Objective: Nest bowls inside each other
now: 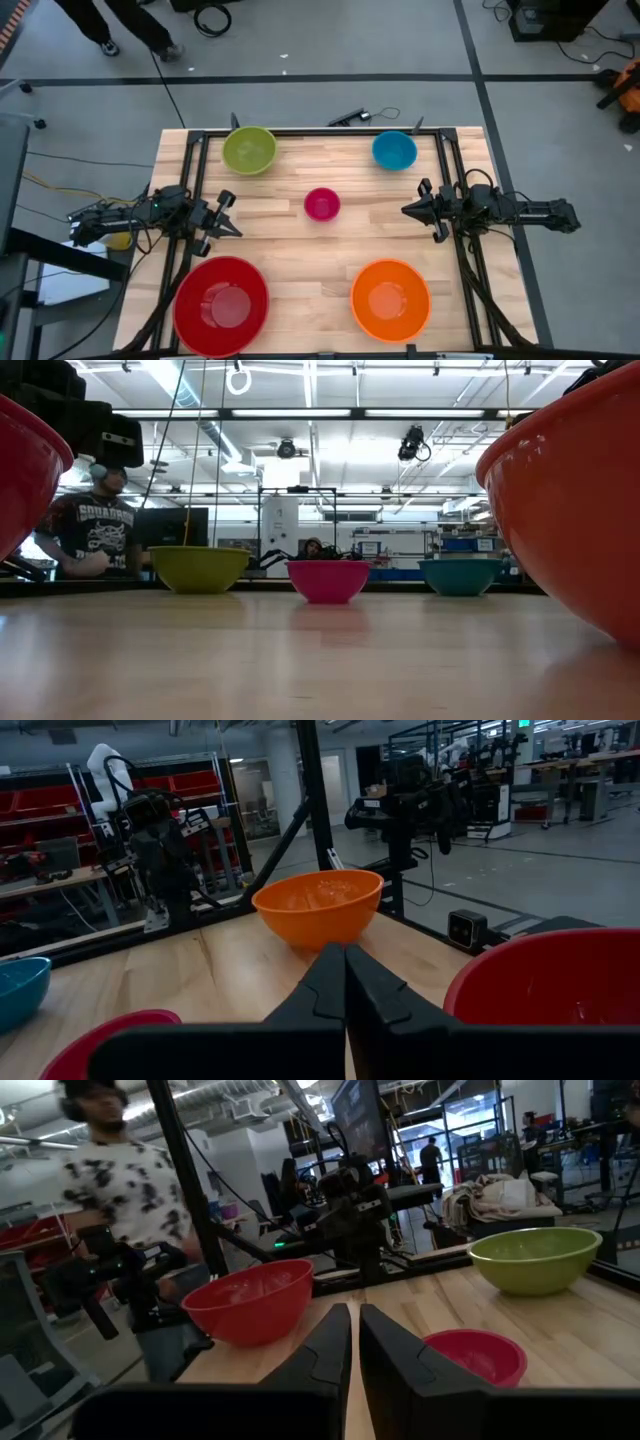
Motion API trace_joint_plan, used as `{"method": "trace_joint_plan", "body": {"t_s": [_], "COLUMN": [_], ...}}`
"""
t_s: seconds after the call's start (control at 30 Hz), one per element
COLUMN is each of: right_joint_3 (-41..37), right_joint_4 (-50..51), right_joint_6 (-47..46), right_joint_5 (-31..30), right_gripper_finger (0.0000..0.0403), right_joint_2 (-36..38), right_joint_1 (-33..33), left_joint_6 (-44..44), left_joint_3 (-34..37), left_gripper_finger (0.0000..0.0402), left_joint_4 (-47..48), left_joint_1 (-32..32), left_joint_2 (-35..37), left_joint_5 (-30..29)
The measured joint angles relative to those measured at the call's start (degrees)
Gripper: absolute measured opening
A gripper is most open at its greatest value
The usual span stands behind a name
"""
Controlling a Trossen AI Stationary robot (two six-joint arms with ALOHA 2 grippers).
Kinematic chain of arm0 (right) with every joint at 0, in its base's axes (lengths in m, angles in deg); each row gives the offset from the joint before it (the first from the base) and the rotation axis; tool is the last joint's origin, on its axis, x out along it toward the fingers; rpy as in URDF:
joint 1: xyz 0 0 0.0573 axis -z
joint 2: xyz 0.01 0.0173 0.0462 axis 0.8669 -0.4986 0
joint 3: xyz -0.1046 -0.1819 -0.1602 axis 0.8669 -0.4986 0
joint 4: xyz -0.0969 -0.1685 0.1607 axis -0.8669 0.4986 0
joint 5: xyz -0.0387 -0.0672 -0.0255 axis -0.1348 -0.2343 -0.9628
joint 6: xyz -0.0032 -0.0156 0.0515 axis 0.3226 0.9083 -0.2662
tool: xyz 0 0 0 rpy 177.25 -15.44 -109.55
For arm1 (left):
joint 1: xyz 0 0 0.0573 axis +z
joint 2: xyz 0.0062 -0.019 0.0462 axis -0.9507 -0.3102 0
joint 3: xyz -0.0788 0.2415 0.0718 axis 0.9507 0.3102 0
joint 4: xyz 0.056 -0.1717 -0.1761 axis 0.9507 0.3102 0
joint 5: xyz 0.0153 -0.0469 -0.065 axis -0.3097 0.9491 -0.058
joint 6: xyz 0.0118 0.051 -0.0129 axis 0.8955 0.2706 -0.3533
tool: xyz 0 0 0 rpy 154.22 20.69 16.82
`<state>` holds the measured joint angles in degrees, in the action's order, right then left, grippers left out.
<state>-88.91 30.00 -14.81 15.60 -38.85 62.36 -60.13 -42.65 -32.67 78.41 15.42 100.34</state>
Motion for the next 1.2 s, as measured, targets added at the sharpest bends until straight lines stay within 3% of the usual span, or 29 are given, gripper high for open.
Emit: {"method": "trace_joint_plan", "body": {"t_s": [0.9,1.2], "right_joint_3": [0.0,0.0], "right_joint_4": [0.0,0.0], "right_joint_6": [0.0,0.0], "right_joint_5": [0.0,0.0], "right_gripper_finger": [0.0033,0.0033], "right_joint_2": [0.0,0.0], "right_joint_1": [0.0,0.0], "left_joint_6": [0.0,3.1], "left_joint_3": [0.0,0.0], "left_gripper_finger": [0.0,0.0], "left_joint_4": [0.0,-1.4], "left_joint_1": [0.0,0.1], "left_joint_2": [0.0,0.0], "left_joint_5": [-0.2,-13.4]}}
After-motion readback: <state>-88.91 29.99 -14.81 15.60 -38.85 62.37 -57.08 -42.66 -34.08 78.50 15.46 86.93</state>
